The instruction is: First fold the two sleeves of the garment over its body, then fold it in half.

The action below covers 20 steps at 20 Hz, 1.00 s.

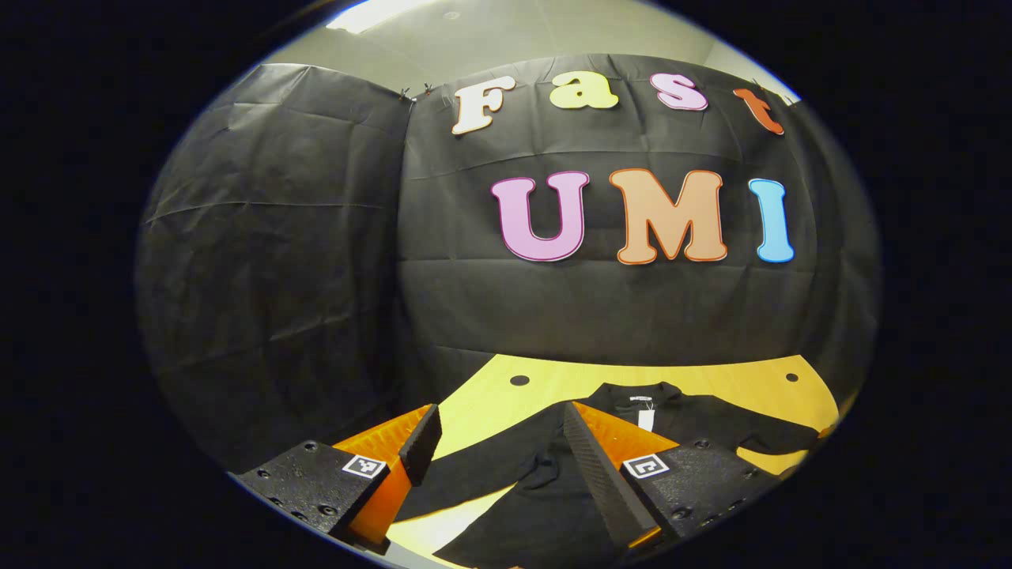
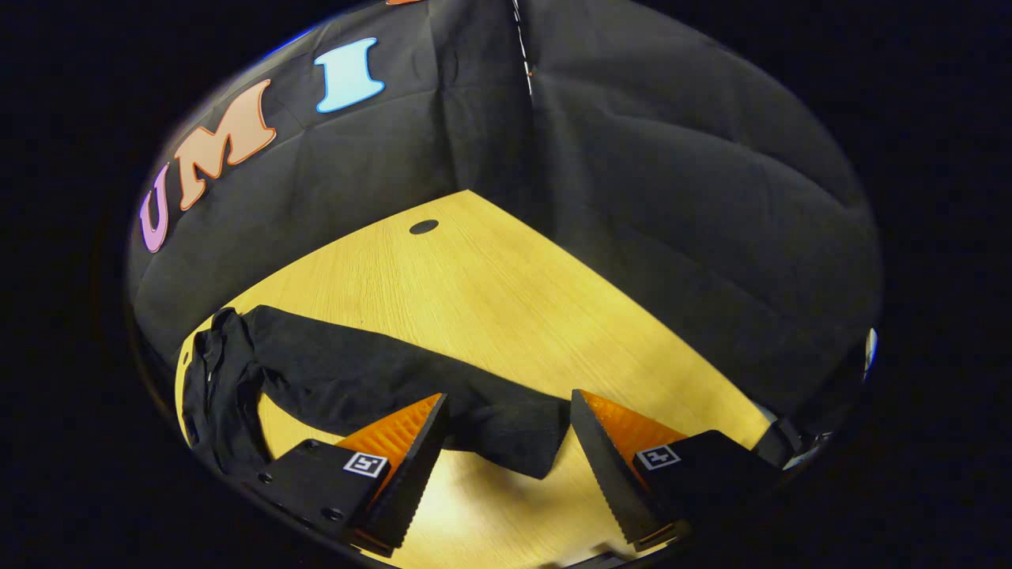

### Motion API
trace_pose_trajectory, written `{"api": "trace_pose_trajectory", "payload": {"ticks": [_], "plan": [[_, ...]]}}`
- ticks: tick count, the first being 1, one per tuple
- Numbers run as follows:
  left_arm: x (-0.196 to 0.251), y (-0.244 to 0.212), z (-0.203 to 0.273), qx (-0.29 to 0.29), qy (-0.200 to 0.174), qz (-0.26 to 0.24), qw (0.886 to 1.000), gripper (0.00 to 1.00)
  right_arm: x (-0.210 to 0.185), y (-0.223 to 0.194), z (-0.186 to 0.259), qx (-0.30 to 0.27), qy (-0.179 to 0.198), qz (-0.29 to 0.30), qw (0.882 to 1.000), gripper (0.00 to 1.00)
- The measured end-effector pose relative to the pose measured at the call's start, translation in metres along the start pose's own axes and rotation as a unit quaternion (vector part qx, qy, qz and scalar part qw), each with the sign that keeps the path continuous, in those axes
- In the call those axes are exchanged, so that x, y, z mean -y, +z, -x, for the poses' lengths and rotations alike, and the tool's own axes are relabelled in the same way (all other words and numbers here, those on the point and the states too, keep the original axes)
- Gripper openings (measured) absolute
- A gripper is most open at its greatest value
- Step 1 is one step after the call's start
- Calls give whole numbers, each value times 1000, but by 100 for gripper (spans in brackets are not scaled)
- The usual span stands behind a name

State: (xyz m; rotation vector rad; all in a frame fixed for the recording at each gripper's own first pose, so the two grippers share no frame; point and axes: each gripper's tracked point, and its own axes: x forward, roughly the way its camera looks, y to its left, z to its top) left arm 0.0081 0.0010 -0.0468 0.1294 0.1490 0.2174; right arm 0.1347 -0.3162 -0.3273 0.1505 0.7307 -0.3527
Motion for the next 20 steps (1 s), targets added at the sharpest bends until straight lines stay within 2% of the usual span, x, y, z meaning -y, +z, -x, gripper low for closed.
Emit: {"api": "trace_pose_trajectory", "payload": {"ticks": [1,2,6,7,8,10,11,14,15,17,18,19,20], "plan": [[1,0,-1,-1,-1,-2,1000,93,-1,-4,-4,-6,3,1,1000,91],[2,-1,0,-3,0,-5,1000,93,-3,-9,-9,-14,7,7,1000,97],[7,3,-3,-1,-1,-13,1000,93,-3,-17,-14,-13,-7,70,997,90],[5,1,-2,-1,-2,-13,1000,92,-3,-15,-15,-9,-7,80,997,84],[6,0,-2,-3,-3,-12,1000,92,-4,-13,-13,-8,-3,78,997,89],[8,-1,-2,-7,-6,-9,1000,92,-9,-14,-14,-5,0,69,998,77],[9,-2,-2,-8,-8,-7,1000,92,-9,-16,-15,-3,2,67,998,76],[8,1,-4,-3,-6,-10,1000,93,-21,-19,-16,-1,13,59,998,61],[8,-1,-3,-2,-5,-12,1000,93,-26,-21,-16,-2,16,56,998,46],[8,-1,-4,-1,-4,-13,1000,93,-26,-22,-18,-5,29,51,998,44],[8,-1,-4,-1,-5,-10,1000,92,-28,-24,-18,-12,34,44,998,39],[8,-2,-4,-2,-5,-8,1000,93,-29,-20,-18,-9,38,42,998,25],[7,-2,-4,-4,-3,-6,1000,92,-28,-22,-19,-13,37,43,998,25]]}}
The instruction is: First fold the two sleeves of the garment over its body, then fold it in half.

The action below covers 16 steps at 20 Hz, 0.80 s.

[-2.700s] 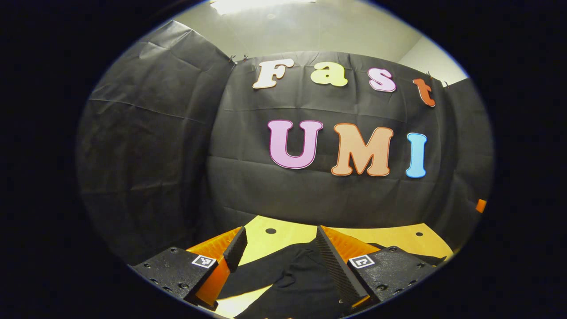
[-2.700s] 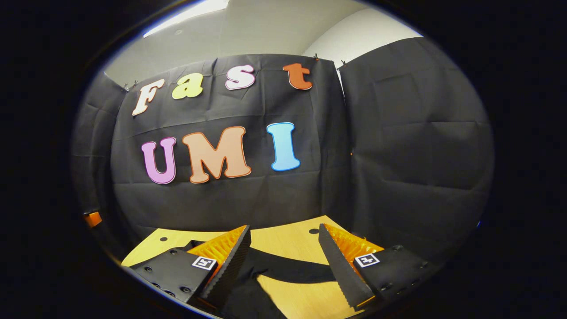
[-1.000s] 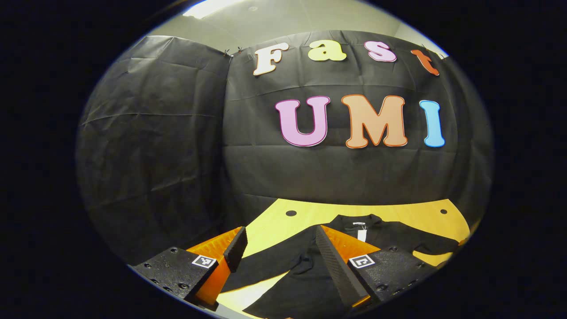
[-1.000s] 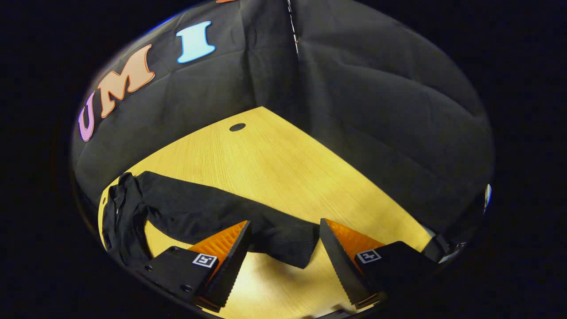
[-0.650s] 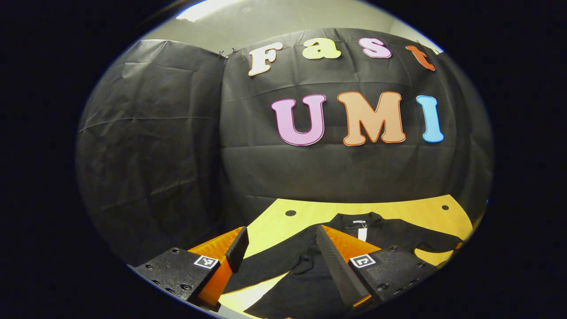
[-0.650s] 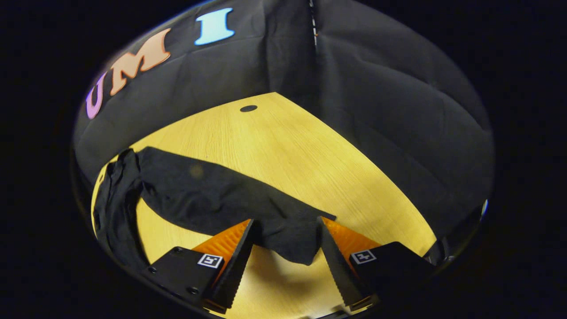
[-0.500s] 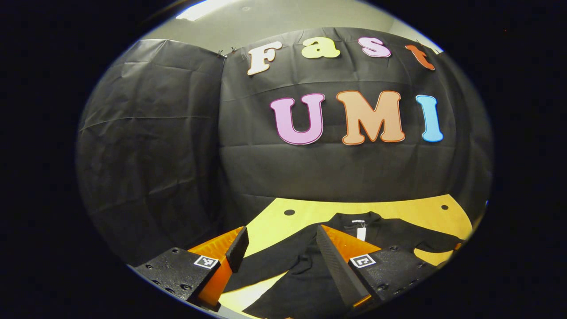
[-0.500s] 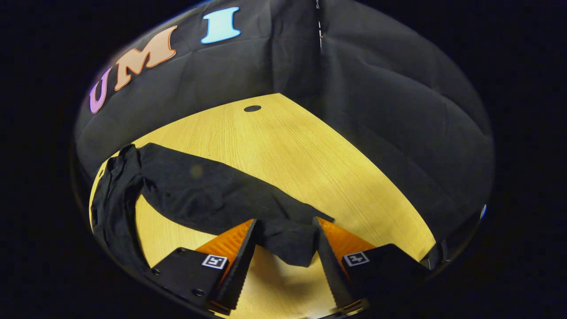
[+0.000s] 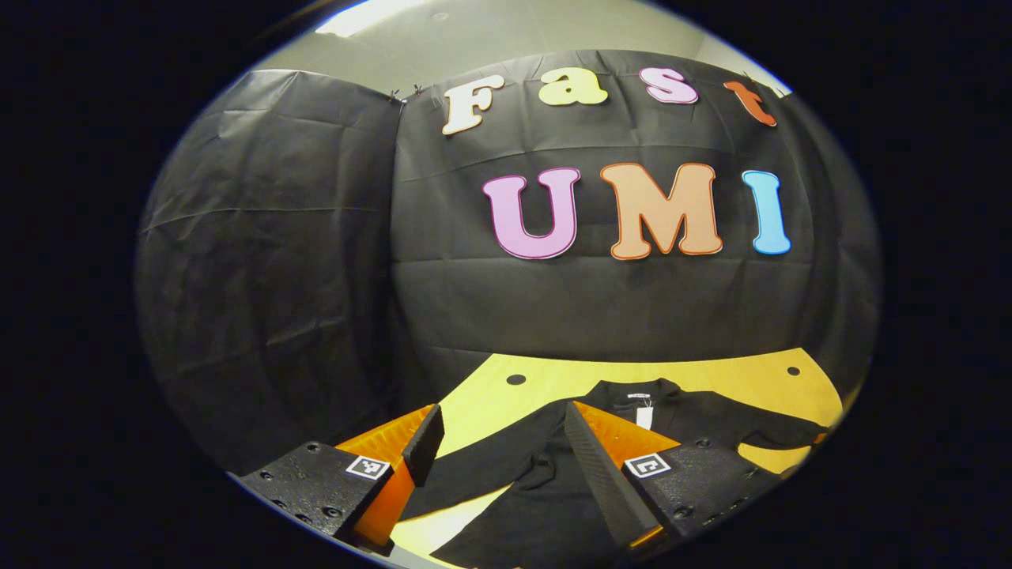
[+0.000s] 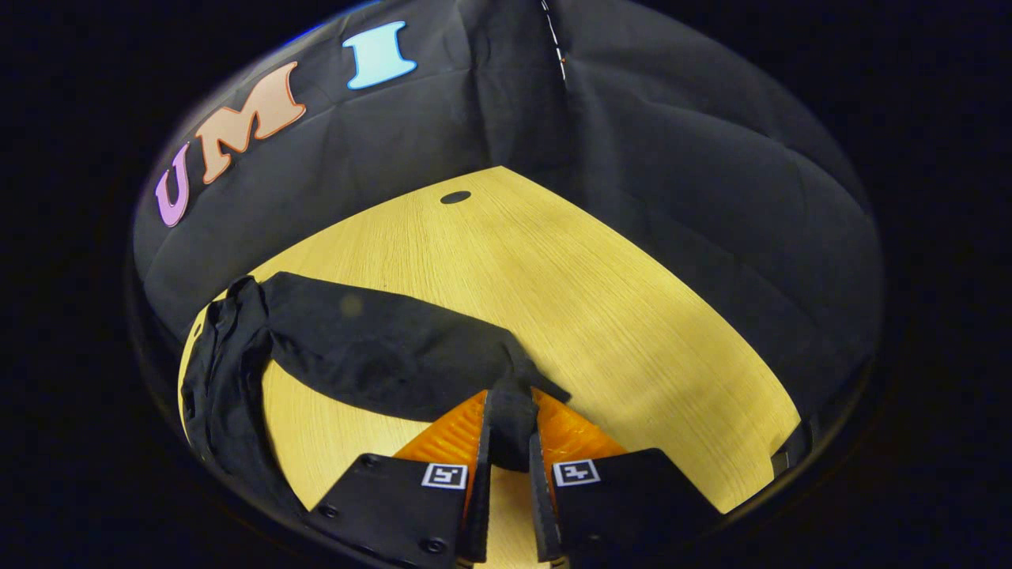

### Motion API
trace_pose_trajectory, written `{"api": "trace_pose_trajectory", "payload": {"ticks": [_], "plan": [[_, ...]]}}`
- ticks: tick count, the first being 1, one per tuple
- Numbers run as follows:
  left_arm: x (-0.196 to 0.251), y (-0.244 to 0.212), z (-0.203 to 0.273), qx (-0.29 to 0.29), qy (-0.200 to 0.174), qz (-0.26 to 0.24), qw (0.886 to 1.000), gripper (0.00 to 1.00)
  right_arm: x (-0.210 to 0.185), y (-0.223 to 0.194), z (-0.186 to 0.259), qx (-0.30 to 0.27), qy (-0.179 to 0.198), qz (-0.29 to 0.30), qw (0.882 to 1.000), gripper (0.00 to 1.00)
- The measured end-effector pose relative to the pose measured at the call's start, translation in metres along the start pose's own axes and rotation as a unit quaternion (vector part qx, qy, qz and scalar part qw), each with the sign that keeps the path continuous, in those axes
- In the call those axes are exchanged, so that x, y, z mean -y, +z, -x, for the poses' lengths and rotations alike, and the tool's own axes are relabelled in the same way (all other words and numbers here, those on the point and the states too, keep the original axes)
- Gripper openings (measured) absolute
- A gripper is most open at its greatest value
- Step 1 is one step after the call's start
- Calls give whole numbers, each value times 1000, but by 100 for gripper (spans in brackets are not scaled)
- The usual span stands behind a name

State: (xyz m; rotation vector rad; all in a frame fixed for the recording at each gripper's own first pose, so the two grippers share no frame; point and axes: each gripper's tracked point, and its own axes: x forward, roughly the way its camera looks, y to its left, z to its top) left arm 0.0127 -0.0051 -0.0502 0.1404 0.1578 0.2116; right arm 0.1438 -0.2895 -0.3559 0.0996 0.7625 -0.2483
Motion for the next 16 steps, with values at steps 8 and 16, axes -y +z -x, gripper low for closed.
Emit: {"api": "trace_pose_trajectory", "payload": {"ticks": [8,16], "plan": [[-28,-8,9,-3,22,22,1000,93,-29,69,35,60,-13,69,996,6],[-71,-22,13,-10,45,45,998,93,-174,194,86,168,51,139,975,10]]}}
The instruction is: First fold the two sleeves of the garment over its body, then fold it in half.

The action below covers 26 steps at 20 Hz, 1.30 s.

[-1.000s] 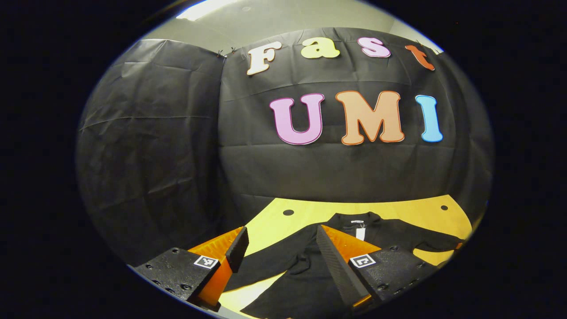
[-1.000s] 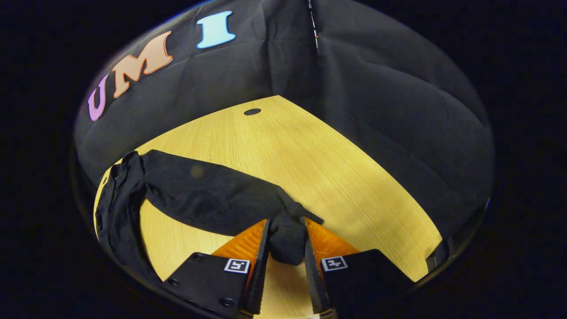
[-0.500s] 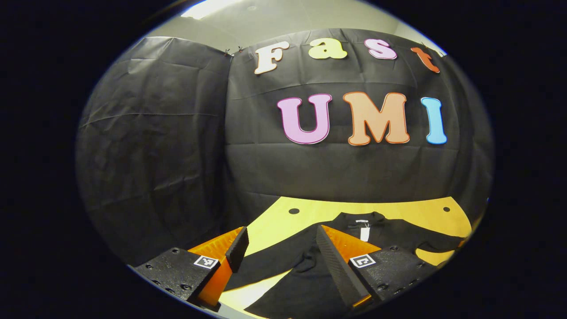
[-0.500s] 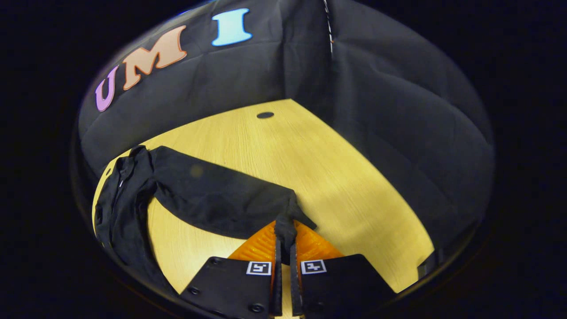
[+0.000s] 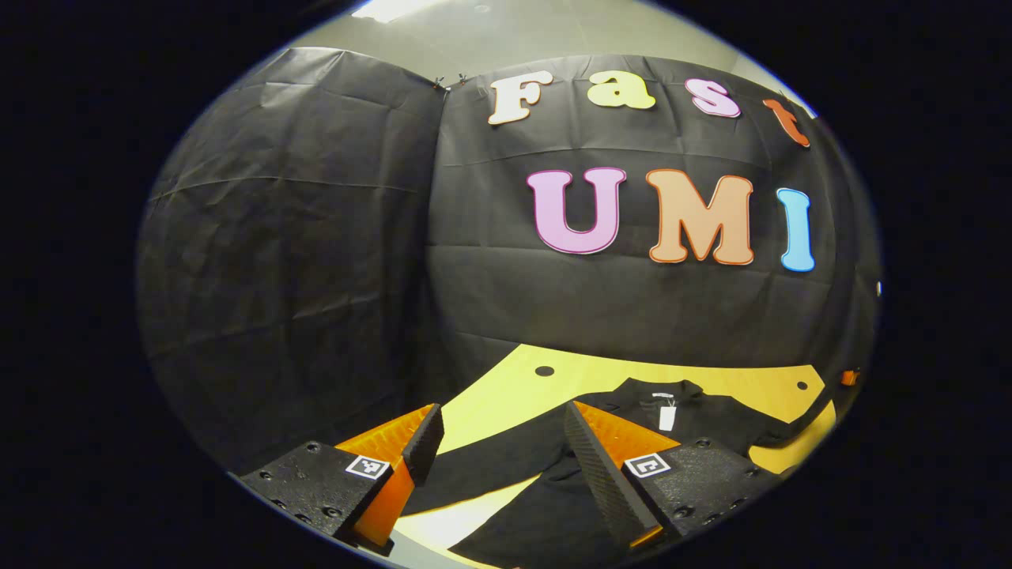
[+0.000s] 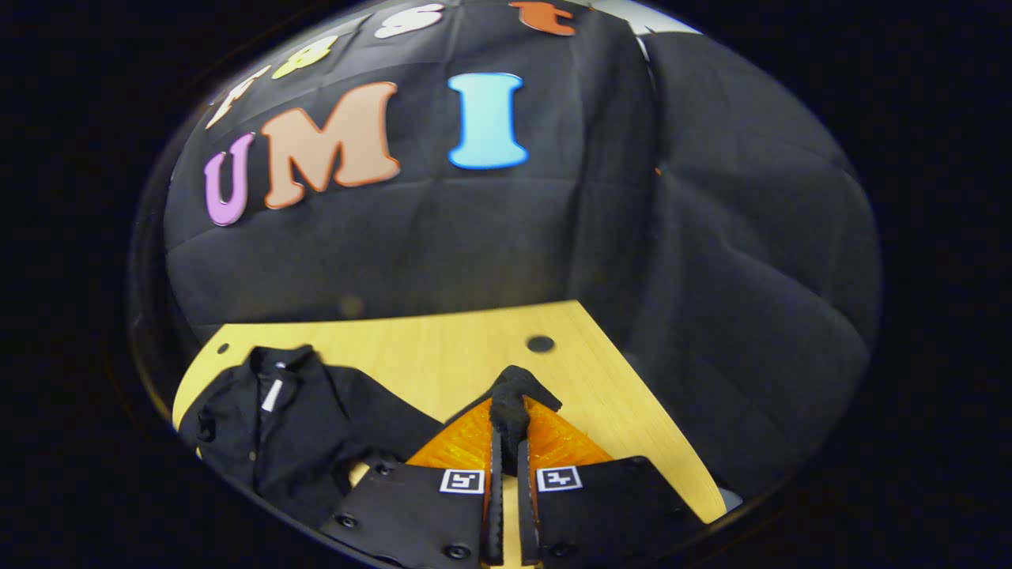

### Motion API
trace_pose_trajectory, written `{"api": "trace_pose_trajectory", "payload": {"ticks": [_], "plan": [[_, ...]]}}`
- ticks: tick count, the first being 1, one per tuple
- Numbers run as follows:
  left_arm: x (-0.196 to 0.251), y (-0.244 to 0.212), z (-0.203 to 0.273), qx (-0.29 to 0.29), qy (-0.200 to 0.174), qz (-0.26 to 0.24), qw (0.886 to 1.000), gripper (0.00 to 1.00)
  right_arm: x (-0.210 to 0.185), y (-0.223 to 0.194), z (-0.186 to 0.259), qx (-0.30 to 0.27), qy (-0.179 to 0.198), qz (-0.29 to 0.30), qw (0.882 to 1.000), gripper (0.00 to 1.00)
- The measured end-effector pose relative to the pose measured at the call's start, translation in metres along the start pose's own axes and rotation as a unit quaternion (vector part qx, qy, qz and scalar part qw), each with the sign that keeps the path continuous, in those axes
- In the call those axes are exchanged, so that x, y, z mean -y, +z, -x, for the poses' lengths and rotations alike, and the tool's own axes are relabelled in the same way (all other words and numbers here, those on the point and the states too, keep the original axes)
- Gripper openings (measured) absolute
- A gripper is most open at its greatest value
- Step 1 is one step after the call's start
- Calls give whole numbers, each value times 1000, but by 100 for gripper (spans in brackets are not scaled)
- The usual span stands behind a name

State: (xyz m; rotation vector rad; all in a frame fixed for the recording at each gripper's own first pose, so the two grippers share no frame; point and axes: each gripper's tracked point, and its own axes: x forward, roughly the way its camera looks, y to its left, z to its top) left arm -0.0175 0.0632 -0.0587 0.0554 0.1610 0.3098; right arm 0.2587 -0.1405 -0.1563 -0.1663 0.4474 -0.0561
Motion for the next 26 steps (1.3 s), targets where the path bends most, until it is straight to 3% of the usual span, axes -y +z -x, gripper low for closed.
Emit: {"api": "trace_pose_trajectory", "payload": {"ticks": [4,6,14,20,26], "plan": [[-31,-3,2,0,23,6,1000,93,-112,64,-12,50,70,45,995,10],[-48,-8,4,-3,36,14,999,93,-172,76,-19,61,106,69,990,10],[-124,-44,18,-38,116,38,992,92,-377,22,-29,11,246,98,964,10],[-166,-74,29,-68,167,52,982,92,-455,-49,-33,-46,326,122,936,10],[-190,-85,37,-80,189,48,978,92,-466,-69,-46,-65,330,116,935,10]]}}
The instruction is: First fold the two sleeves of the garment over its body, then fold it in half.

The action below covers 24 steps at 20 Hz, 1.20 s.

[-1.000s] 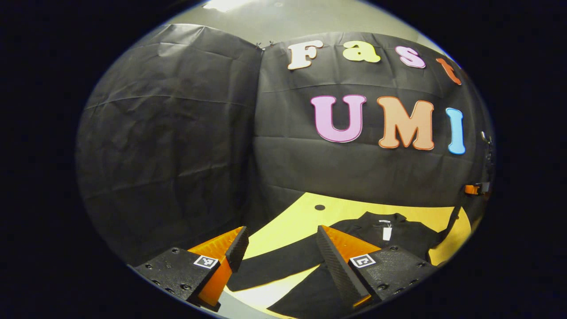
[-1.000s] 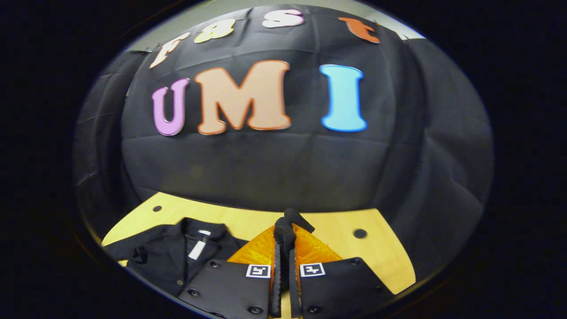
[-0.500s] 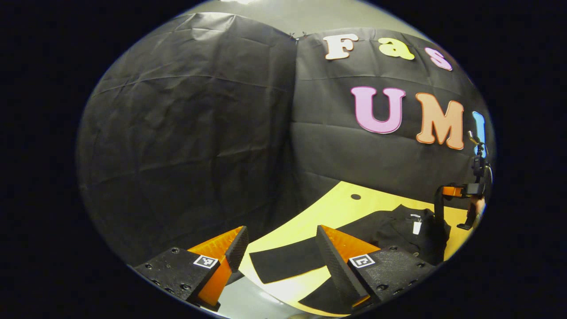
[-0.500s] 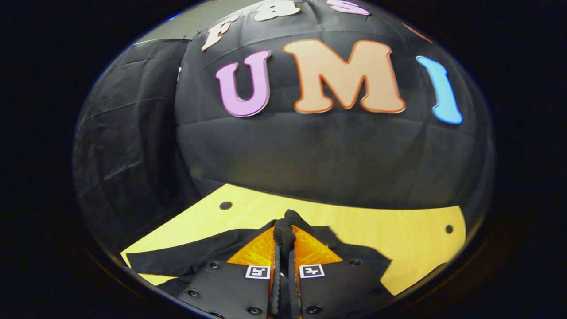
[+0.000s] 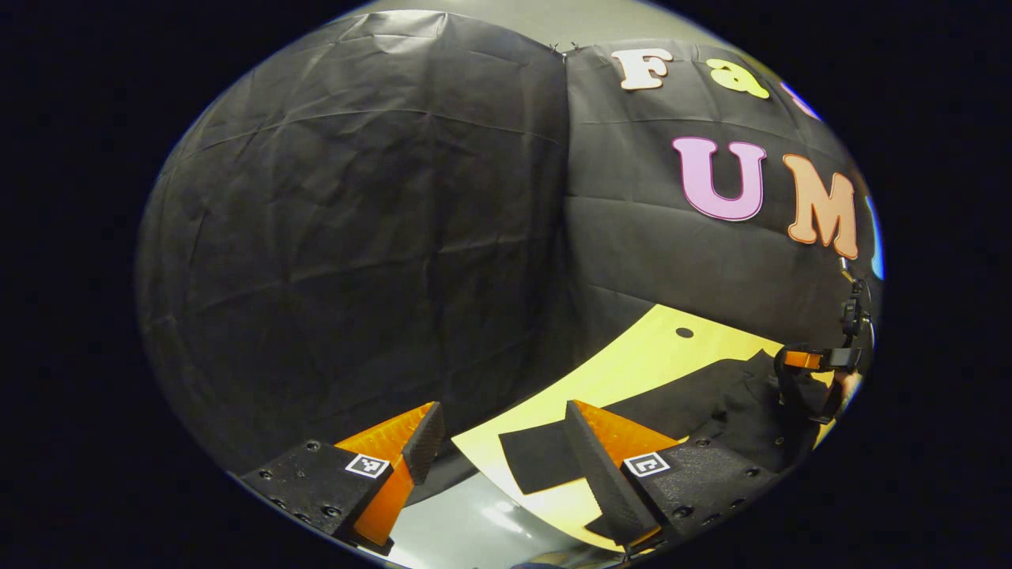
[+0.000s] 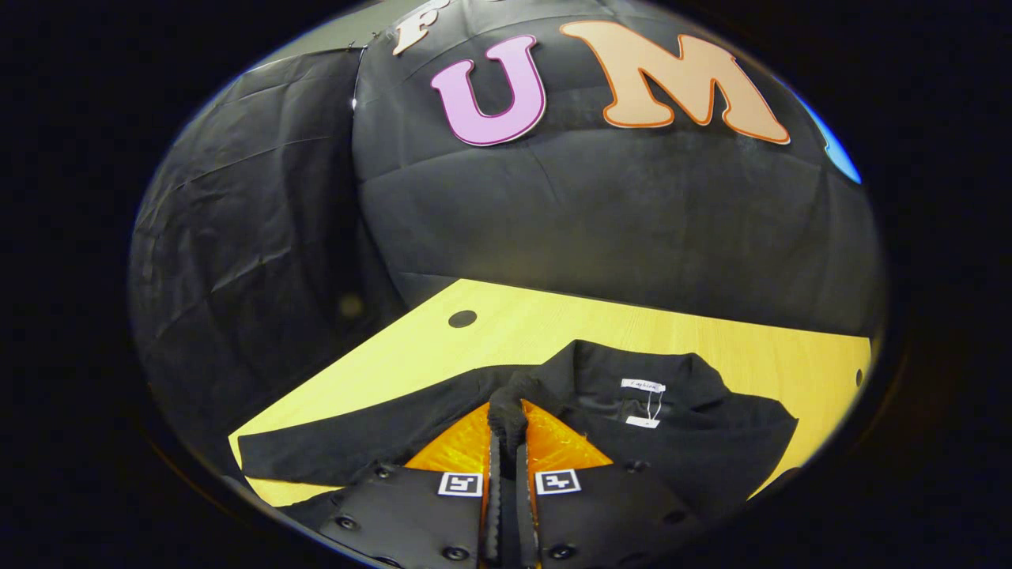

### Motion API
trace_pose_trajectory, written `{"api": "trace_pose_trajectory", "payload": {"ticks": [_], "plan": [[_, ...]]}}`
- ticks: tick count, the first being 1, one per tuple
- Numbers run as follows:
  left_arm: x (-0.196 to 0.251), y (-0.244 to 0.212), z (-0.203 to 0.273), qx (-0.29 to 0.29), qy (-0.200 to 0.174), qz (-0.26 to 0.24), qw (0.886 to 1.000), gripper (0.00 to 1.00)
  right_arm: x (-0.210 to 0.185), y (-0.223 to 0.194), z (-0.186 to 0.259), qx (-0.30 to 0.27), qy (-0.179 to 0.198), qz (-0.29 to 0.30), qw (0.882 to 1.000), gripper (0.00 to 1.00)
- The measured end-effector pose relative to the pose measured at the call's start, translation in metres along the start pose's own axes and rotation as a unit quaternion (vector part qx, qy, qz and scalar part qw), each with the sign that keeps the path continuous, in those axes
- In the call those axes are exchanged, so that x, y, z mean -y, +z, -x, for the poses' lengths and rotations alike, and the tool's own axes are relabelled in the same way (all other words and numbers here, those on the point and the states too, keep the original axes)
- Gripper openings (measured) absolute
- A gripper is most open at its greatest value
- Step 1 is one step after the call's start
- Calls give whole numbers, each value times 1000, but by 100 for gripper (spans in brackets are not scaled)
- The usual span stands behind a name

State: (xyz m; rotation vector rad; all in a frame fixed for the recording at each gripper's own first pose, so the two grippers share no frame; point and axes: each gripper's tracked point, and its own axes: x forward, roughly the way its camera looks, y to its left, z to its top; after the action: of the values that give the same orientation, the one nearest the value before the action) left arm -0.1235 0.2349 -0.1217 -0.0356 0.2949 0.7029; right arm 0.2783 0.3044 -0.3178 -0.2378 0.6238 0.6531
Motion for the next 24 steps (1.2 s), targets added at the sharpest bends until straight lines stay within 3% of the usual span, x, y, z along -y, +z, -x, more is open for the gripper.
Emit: {"api": "trace_pose_trajectory", "payload": {"ticks": [2,3,4,6,10,17,21,24], "plan": [[0,-2,1,-2,1,1,1000,92,-7,-9,-9,-5,7,-18,1000,15],[2,-1,0,-2,0,0,1000,92,-5,-9,-12,-8,5,-25,1000,29],[0,-4,1,-3,0,-3,1000,92,-6,-9,-15,-9,11,-32,999,28],[1,-3,0,-3,1,-8,1000,92,-10,-10,-20,-7,18,-42,999,38],[2,-6,-2,-5,-3,-6,1000,92,-8,-12,-20,-6,15,-35,999,98],[32,-15,-28,-17,-34,-3,999,92,-13,8,10,12,15,-7,1000,98],[54,-41,-43,-39,-66,-6,997,92,-12,19,49,30,-1,38,999,98],[65,-76,-61,-82,-81,-18,993,92,-9,26,88,50,-17,39,998,98]]}}
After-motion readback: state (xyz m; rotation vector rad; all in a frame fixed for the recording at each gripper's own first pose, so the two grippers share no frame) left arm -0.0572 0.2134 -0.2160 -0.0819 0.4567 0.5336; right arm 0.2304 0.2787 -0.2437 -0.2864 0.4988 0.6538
